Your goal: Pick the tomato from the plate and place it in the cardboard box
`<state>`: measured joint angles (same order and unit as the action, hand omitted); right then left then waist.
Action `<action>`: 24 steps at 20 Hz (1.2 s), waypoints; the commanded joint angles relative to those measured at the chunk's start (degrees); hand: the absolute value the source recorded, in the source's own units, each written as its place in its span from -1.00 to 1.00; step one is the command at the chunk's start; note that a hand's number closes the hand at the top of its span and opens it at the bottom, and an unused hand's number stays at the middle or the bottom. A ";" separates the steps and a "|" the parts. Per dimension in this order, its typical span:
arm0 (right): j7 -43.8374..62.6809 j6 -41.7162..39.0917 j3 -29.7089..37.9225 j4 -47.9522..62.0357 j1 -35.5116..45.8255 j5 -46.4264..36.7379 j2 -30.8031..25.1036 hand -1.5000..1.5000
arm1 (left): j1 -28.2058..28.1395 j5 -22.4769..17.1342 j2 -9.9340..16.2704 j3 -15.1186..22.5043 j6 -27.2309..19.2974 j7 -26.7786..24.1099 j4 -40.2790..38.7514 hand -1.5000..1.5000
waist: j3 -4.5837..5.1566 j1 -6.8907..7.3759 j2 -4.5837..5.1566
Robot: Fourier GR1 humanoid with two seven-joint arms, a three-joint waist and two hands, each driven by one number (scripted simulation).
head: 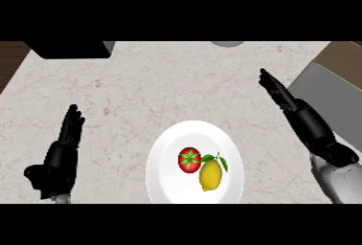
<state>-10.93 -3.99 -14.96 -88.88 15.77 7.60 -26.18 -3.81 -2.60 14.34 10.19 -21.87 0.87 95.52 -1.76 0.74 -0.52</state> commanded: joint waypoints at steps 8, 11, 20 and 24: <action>20.76 26.36 8.04 -9.85 -6.29 -16.96 -2.88 -1.00 | 4.78 2.72 10.71 1.55 10.62 -1.56 1.33 0.00 | 2.67 -10.82 -1.78; 26.24 31.11 3.84 -19.53 -12.47 -24.04 -1.52 -1.00 | 5.48 1.40 12.27 1.60 14.04 -2.79 1.09 0.00 | 2.38 -9.06 -1.45; 48.67 20.73 -12.39 -35.76 -15.76 -52.12 -6.20 -1.00 | 10.42 -2.11 13.41 0.26 20.30 -5.09 -2.76 0.00 | 2.36 -3.86 -0.11; 60.47 8.30 -19.20 -35.83 -14.53 -56.05 -5.83 -1.00 | 11.74 -1.96 14.11 0.09 21.25 -4.78 -2.77 0.00 | 2.44 -2.04 0.22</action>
<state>39.75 13.33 -28.34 -122.79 0.49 -43.32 -31.66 6.23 -3.68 27.58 11.05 -2.46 -3.55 93.81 0.61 -2.87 -0.69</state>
